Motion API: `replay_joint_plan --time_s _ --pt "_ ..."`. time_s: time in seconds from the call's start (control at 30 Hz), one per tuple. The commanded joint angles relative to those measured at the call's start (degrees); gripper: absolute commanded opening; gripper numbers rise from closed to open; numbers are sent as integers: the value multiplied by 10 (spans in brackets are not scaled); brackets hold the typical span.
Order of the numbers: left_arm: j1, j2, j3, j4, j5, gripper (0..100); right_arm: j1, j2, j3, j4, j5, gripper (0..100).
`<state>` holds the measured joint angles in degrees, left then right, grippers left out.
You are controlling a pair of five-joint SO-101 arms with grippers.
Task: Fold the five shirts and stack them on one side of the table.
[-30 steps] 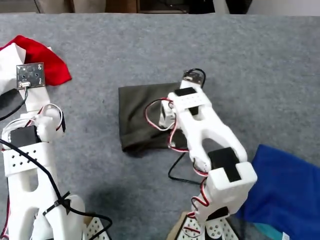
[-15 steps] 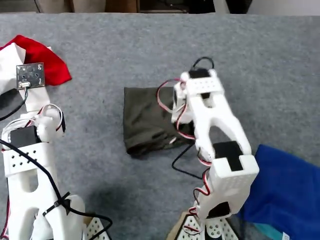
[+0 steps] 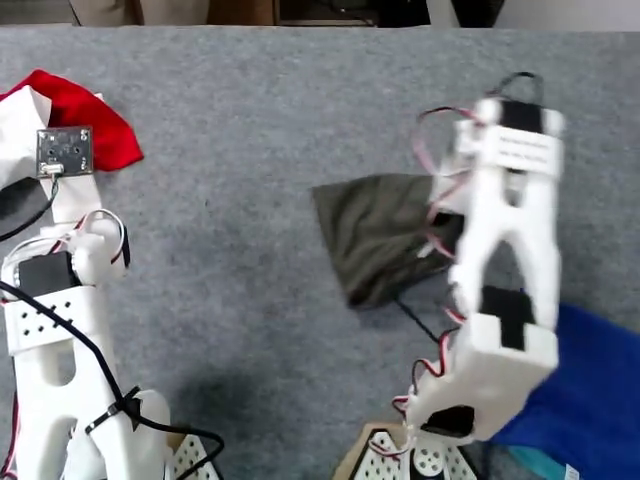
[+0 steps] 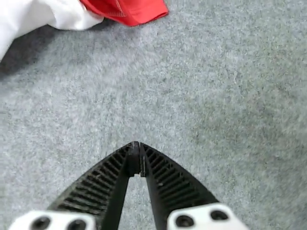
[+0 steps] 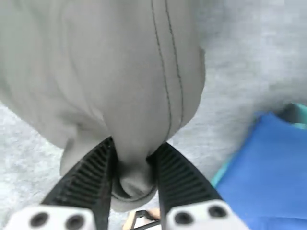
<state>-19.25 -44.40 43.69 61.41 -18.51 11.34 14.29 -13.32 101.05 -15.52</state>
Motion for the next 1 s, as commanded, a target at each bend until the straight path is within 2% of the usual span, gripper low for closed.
replay_joint_plan --time_s 0.0,0.27,0.6,0.77,0.97 --pt "3 -8 -40 4 -4 19 87 -73 -22 12 47 5" --pt "3 -8 -40 3 -4 19 273 -178 82 12 146 5" --pt "6 -8 -40 3 -23 19 480 -256 111 11 263 5" --pt "6 -8 -38 4 -23 19 555 -255 113 11 327 5" --pt "6 -8 -40 4 -24 19 612 -255 113 11 383 5"
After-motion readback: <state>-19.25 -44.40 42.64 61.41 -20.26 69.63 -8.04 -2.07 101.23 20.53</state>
